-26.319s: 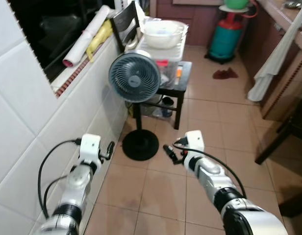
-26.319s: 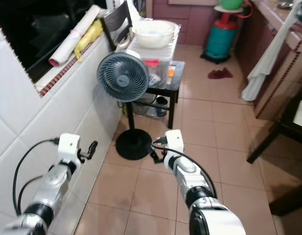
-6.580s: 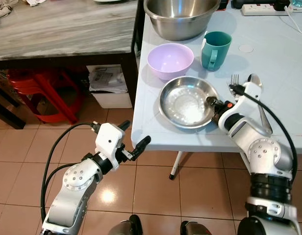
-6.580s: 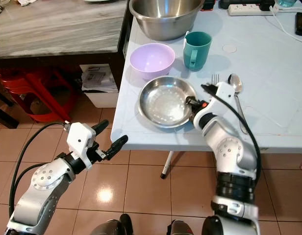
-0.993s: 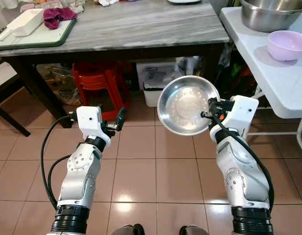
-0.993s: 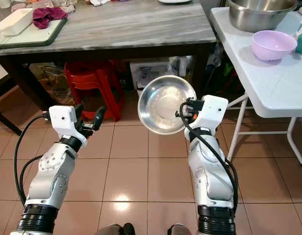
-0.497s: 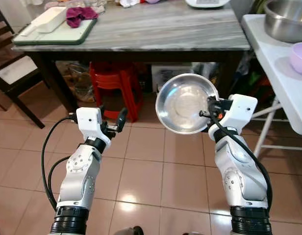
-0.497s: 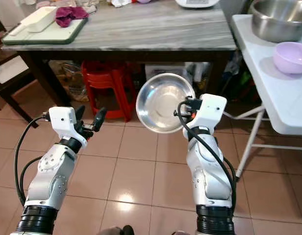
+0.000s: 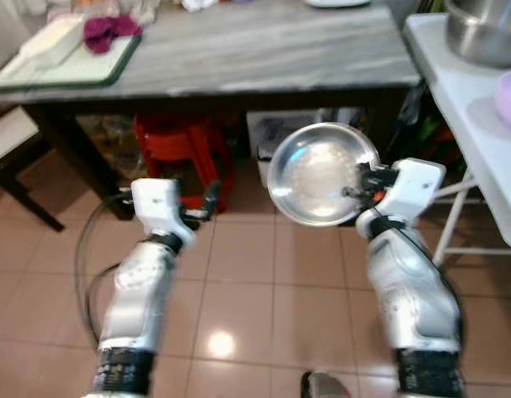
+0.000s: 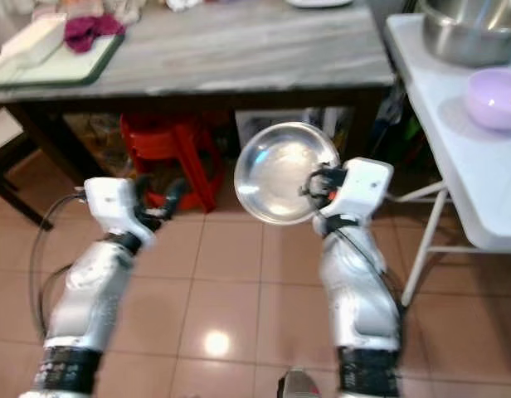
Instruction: Setting the table
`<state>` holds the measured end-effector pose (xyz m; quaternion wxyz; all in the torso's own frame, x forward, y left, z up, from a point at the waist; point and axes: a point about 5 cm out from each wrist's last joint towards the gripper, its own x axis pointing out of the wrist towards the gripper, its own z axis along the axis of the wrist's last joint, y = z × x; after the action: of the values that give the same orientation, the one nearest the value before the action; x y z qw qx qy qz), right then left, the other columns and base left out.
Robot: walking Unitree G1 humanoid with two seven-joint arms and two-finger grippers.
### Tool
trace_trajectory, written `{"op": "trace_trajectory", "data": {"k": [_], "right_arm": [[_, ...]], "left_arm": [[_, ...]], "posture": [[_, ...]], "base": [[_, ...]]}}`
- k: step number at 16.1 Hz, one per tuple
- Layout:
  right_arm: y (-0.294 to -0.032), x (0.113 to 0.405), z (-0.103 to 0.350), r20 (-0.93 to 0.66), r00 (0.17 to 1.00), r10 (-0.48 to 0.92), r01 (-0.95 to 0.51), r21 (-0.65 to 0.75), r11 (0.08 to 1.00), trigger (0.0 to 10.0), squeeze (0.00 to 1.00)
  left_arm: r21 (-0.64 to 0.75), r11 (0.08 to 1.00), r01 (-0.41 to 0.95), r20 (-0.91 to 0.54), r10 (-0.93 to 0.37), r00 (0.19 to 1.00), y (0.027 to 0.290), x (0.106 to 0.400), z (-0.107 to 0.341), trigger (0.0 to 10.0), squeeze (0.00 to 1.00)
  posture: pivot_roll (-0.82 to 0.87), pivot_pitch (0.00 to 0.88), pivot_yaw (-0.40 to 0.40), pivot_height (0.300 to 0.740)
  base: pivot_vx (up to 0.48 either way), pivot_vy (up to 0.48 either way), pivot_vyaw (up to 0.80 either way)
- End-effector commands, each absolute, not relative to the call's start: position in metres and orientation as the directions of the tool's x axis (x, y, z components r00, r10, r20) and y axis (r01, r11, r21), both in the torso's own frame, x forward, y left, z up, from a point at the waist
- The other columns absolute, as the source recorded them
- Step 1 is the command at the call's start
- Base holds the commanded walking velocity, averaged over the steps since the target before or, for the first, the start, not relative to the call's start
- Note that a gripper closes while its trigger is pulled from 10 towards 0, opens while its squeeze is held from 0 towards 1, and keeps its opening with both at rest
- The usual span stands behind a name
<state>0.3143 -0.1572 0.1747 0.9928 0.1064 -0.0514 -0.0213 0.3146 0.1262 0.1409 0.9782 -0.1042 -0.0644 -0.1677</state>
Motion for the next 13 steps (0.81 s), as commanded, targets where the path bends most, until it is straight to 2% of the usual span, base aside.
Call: {"op": "trace_trajectory", "data": {"k": [1,13], "right_arm": [[-0.1482,0.3145,0.1823,0.133,0.991,-0.027,-0.003,0.22,0.976,10.0,0.0],[-0.1497,0.3127,0.1784,0.139,0.99,-0.031,0.004,0.192,0.981,10.0,0.0]], "left_arm": [[-0.169,0.932,0.32,0.159,-0.295,0.942,0.1359,0.3142,0.1411,10.0,0.0],[-0.169,0.926,0.336,0.159,-0.311,0.937,0.1314,0.3151,0.1398,10.0,0.0]], "posture": [[-0.13,0.14,0.081,0.74],[-0.14,0.132,0.084,0.74]], "base": [[0.352,0.0,0.0],[0.362,0.0,0.0]]}}
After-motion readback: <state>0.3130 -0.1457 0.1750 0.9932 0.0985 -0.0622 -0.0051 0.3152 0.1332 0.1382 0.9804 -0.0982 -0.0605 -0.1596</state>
